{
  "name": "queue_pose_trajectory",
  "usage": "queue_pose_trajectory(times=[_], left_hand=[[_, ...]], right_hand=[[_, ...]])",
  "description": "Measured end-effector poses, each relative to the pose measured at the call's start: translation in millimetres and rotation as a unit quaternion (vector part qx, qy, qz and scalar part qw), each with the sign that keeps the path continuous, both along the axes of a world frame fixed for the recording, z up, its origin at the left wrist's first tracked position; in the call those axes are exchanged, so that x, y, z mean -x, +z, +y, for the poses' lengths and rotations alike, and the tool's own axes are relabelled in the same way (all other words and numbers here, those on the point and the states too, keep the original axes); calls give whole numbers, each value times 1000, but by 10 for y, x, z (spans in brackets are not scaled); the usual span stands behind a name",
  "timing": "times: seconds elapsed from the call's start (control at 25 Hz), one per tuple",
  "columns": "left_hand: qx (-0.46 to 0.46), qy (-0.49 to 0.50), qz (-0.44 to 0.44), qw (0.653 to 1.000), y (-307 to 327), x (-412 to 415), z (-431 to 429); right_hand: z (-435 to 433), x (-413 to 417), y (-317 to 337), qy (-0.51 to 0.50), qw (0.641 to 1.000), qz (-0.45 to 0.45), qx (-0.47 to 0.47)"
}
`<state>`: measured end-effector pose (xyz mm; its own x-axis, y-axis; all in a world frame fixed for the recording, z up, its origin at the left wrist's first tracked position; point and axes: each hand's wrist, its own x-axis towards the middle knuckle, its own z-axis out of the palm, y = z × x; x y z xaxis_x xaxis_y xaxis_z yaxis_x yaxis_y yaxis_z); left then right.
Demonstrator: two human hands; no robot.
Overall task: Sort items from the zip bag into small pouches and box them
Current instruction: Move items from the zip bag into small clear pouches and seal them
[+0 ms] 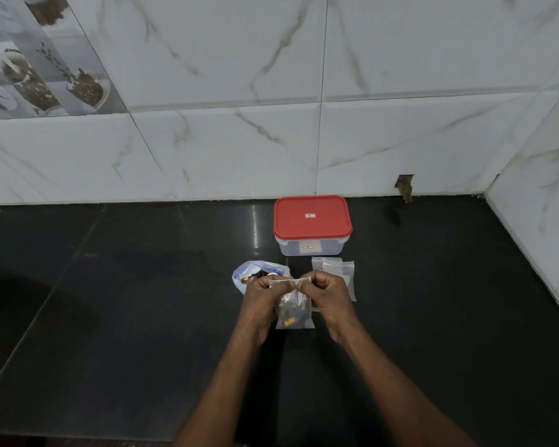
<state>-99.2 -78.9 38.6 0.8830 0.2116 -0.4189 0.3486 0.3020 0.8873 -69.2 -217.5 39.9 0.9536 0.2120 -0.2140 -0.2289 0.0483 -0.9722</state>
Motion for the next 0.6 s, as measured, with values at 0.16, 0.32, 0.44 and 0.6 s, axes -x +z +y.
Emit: queue_pose_trajectory(times=[0.16, 0.32, 0.44, 0.6], left_hand=[[7, 7, 24, 1000, -38, -7, 20], [-17, 4, 33, 999, -84, 11, 62], [-34, -19, 22, 999, -65, 8, 56], [-67, -17, 10, 998, -38, 6, 18]], right_hand=[[29, 22, -20, -10, 1000, 13, -3], [50, 14, -24, 4, 999, 33, 6], [30, -5, -21, 28, 998, 47, 17], [32, -15, -5, 29, 999, 31, 34]])
